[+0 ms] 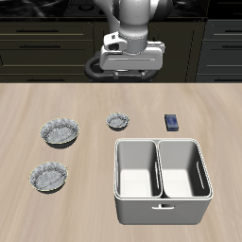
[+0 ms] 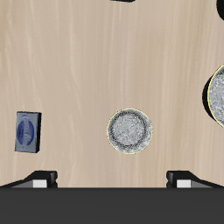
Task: Stack the smallest bowl on the middle-sized bowl
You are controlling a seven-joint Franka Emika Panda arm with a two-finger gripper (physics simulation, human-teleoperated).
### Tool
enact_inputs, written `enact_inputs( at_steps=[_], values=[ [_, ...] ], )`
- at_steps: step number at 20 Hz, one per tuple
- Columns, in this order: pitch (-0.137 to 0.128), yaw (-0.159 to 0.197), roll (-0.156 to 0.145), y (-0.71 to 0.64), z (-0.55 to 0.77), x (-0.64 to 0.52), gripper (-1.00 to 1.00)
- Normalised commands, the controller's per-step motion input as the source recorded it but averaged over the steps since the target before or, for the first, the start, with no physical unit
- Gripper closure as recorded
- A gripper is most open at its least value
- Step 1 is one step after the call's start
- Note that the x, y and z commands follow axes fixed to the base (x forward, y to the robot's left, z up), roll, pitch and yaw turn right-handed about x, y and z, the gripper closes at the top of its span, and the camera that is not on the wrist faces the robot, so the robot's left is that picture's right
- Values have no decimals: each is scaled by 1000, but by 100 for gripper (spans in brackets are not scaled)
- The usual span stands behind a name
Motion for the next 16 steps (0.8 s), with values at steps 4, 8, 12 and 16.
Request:
enact_inputs(
  at_steps=[4, 8, 12, 16],
  values=[
    [-8, 57, 5, 102, -306, 0, -100],
    [32, 32, 6, 91, -347, -8, -100],
    [-56, 38, -5, 5, -129, -61, -100],
    [14, 7, -11, -20, -290, -16, -100]
  ],
)
